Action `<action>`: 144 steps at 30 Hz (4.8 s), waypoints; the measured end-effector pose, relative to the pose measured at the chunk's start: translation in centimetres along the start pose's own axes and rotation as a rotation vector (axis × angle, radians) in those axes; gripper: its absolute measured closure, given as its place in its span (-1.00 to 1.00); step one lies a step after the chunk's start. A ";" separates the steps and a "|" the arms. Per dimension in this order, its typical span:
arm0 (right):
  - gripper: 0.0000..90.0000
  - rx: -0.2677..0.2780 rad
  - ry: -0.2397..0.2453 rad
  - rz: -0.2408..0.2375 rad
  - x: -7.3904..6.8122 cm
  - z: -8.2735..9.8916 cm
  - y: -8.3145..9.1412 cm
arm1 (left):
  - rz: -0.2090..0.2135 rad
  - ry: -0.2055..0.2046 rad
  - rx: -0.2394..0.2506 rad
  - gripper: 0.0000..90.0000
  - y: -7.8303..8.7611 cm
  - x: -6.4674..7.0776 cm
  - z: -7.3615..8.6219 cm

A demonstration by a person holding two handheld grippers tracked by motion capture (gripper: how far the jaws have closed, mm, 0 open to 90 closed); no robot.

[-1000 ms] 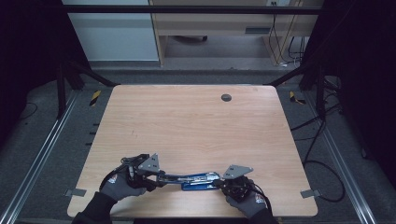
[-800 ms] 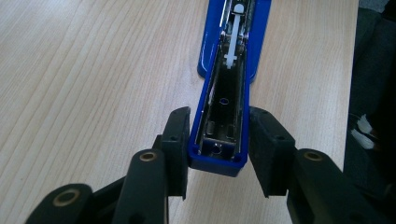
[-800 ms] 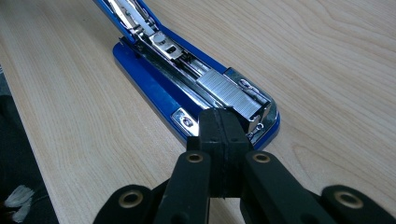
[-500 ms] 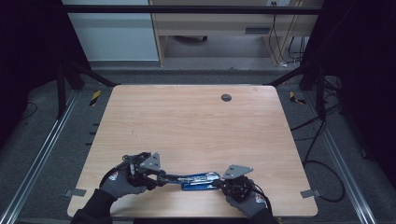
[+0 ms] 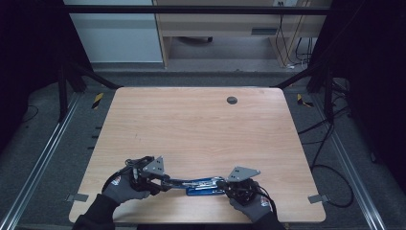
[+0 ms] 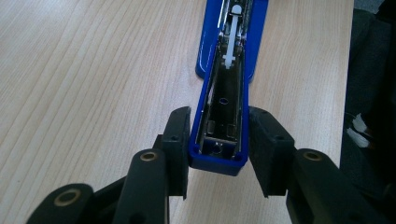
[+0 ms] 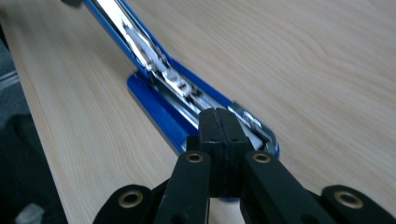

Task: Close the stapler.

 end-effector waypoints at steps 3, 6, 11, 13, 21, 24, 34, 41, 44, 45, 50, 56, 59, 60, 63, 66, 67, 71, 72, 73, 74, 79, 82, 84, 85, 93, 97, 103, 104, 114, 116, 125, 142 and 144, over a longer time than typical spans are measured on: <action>1.00 0.023 -0.004 -0.017 -0.4 -0.9 -0.1 | 0.002 -0.003 -0.006 0.37 0.0 0.0 0.1; 1.00 0.069 0.001 -0.041 -1.6 -2.8 -0.4 | 0.000 0.001 -0.001 0.37 0.0 0.0 0.0; 1.00 0.092 -0.004 -0.071 -3.0 -4.5 -1.1 | -0.002 0.002 0.000 0.37 0.0 0.0 0.0; 1.00 0.096 -0.006 -0.083 -3.6 -5.0 -1.6 | 0.000 -0.002 -0.003 0.36 0.0 0.0 0.1; 1.00 0.100 0.000 -0.103 -5.2 -6.4 -3.1 | -0.001 0.004 0.004 0.37 0.0 0.0 0.1; 1.00 0.098 0.001 -0.114 -5.8 -6.6 -3.7 | -0.001 0.002 0.001 0.36 0.0 0.0 0.1; 1.00 0.073 0.015 -0.121 -7.2 -6.4 -5.1 | -0.005 0.005 0.009 0.36 0.0 0.0 0.1; 1.00 0.055 0.022 -0.120 -7.4 -6.1 -5.6 | -0.006 -0.001 0.003 0.36 0.0 0.0 0.1; 1.00 0.055 0.023 -0.118 -7.4 -6.0 -5.7 | -0.006 0.000 0.003 0.35 0.0 0.0 0.1; 1.00 0.056 0.023 -0.117 -7.4 -6.0 -5.7 | -0.008 0.001 0.003 0.35 0.0 -0.1 0.1; 1.00 0.059 0.018 -0.119 -7.3 -6.0 -5.7 | -0.009 0.009 0.030 0.34 0.2 0.0 -0.1; 1.00 0.068 0.014 -0.119 -7.2 -6.1 -5.6 | -0.017 -0.009 0.060 0.33 1.1 0.3 -0.6; 1.00 0.068 0.013 -0.119 -7.2 -6.0 -5.6 | -0.022 -0.008 0.093 0.33 1.6 0.4 -1.0; 1.00 0.068 0.013 -0.119 -7.2 -6.0 -5.6 | -0.028 -0.014 0.096 0.33 1.9 0.4 -1.0; 1.00 0.068 0.013 -0.120 -7.2 -6.1 -5.6 | -0.047 -0.002 0.148 0.32 2.7 0.3 -1.3; 1.00 0.068 0.012 -0.120 -7.2 -6.0 -5.6 | -0.079 0.020 0.191 0.30 3.4 0.0 -1.4; 1.00 0.066 0.010 -0.120 -7.2 -6.0 -5.6 | -0.089 0.027 0.199 0.30 3.6 -0.2 -1.4; 1.00 0.067 0.010 -0.120 -7.2 -6.0 -5.6 | -0.149 0.073 0.247 0.28 4.2 -1.1 -1.3; 1.00 0.066 0.010 -0.120 -7.2 -6.0 -5.6 | -0.168 0.090 0.264 0.28 4.3 -1.3 -1.3; 1.00 0.066 0.010 -0.120 -7.2 -6.0 -5.5 | -0.184 0.104 0.279 0.28 4.5 -1.6 -1.3; 1.00 0.066 0.008 -0.119 -7.2 -6.0 -5.5 | -0.200 0.117 0.292 0.28 4.7 -1.8 -1.2; 1.00 0.066 0.009 -0.119 -7.3 -6.0 -5.5 | -0.285 0.185 0.357 0.26 5.5 -3.0 -0.8; 1.00 0.065 0.012 -0.119 -7.3 -6.0 -5.5 | -0.316 0.219 0.386 0.26 5.9 -3.4 -0.5; 1.00 0.065 0.012 -0.120 -7.3 -6.0 -5.5 | -0.331 0.234 0.393 0.26 6.0 -3.6 -0.3; 1.00 0.065 0.012 -0.121 -7.2 -6.0 -5.4 | -0.338 0.241 0.399 0.26 6.1 -3.7 -0.2; 1.00 0.072 0.017 -0.120 -7.1 -6.1 -5.2 | -0.370 0.273 0.384 0.25 5.3 -4.2 0.9; 1.00 0.074 0.018 -0.119 -6.9 -6.1 -5.0 | -0.386 0.295 0.390 0.25 5.1 -4.4 1.4; 1.00 0.083 0.011 -0.121 -6.6 -6.2 -4.7 | -0.390 0.308 0.385 0.25 4.6 -4.4 1.8; 1.00 0.082 0.008 -0.121 -6.5 -6.2 -4.6 | -0.392 0.306 0.380 0.25 4.5 -4.4 1.8; 1.00 0.094 -0.006 -0.126 -6.1 -6.2 -4.0 | -0.388 0.314 0.361 0.23 3.8 -4.4 2.0; 1.00 0.096 -0.006 -0.126 -6.0 -6.2 -3.8 | -0.390 0.316 0.359 0.23 3.6 -4.4 2.1; 1.00 0.099 -0.015 -0.117 -5.3 -6.1 -3.1 | -0.400 0.323 0.358 0.22 3.5 -4.5 2.2; 1.00 0.100 -0.058 -0.091 -3.1 -5.0 -2.0 | -0.424 0.342 0.354 0.13 3.1 -4.8 2.6; 1.00 0.094 -0.054 -0.087 -3.2 -4.8 -2.0 | -0.425 0.346 0.356 0.13 3.1 -4.7 2.6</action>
Point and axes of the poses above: each handheld gripper's, and its own axes: y roughly backward along the jaws, z roughly out of its underside, x roughly to its right, the point moved 8 cm from there along -y, roughly forward along the jaws, and after that the axes turned 14 degrees about z, right-handed, at the moved point
